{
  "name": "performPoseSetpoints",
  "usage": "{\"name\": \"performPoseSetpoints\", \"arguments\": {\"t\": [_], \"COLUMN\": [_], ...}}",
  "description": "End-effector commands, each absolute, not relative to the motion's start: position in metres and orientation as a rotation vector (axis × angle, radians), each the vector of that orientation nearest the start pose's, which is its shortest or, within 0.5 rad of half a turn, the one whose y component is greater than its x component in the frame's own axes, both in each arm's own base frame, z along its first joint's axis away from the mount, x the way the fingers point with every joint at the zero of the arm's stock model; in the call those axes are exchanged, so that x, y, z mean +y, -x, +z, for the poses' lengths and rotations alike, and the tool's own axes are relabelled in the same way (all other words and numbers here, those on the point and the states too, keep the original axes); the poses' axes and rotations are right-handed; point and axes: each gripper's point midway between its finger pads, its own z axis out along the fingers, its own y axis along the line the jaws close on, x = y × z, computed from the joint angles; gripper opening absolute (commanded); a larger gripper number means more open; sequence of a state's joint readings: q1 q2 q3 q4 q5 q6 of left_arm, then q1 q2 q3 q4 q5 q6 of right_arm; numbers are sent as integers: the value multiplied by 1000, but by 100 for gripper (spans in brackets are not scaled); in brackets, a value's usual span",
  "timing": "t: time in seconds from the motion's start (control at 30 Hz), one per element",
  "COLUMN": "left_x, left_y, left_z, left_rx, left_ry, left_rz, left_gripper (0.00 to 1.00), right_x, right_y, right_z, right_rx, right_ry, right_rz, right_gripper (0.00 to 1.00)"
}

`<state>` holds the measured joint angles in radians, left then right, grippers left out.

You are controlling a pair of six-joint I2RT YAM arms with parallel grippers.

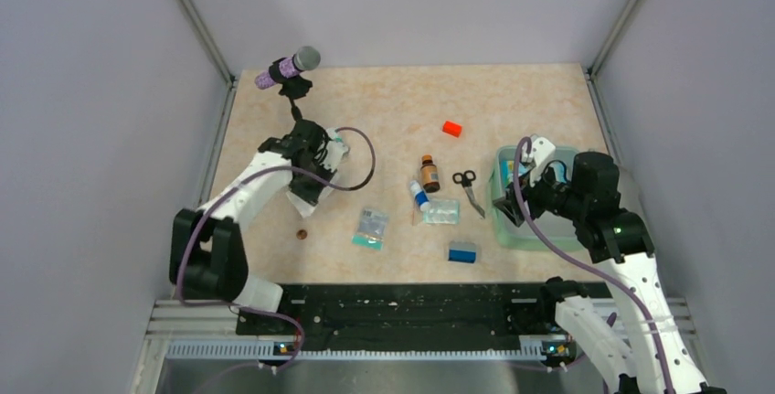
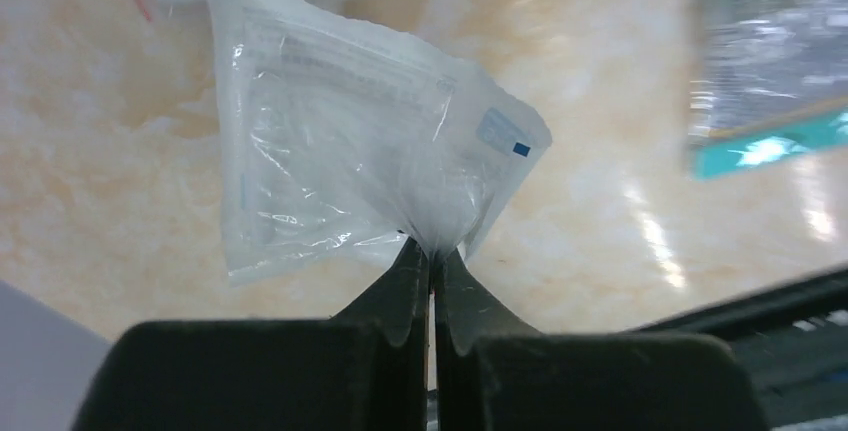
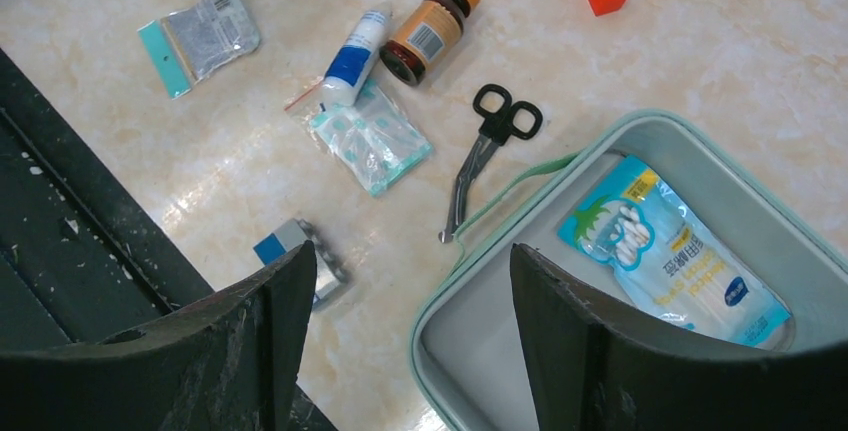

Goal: Organize the medicine kit

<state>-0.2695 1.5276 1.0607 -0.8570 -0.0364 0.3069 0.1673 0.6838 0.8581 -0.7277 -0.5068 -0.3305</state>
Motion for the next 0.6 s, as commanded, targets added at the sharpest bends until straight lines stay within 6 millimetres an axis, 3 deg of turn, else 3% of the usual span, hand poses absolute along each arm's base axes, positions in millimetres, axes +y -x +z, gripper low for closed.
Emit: {"name": "performPoseSetpoints", "arguments": {"t": [0.0,0.1,0.2,0.4,0.57], "left_x": [-137,-178,-207,-220,-229], "left_y": [-239,-212,-189,-147,-119], "left_z": [148,187,210,213,224], "left_rx": [2502,2316,2209,2214,2230], "left_ry": [-948,-993,-1028,-1189,-1298], "left_rz": [-550,-888,-1135,-1379,-1582], "left_gripper": [0,0,0,0,0], "right_x": [128,143,156,177,202], "right_y": [-200,-195,-194,-193,-191], "right_z": [241,248,262,287,286], "right_rx": [1802,1705,1609,1437,1382], "right_ry": [917,999,1048,1217,1391], "right_rz": [537,620,684,715,718], "right_gripper": [70,70,67,64,63]}}
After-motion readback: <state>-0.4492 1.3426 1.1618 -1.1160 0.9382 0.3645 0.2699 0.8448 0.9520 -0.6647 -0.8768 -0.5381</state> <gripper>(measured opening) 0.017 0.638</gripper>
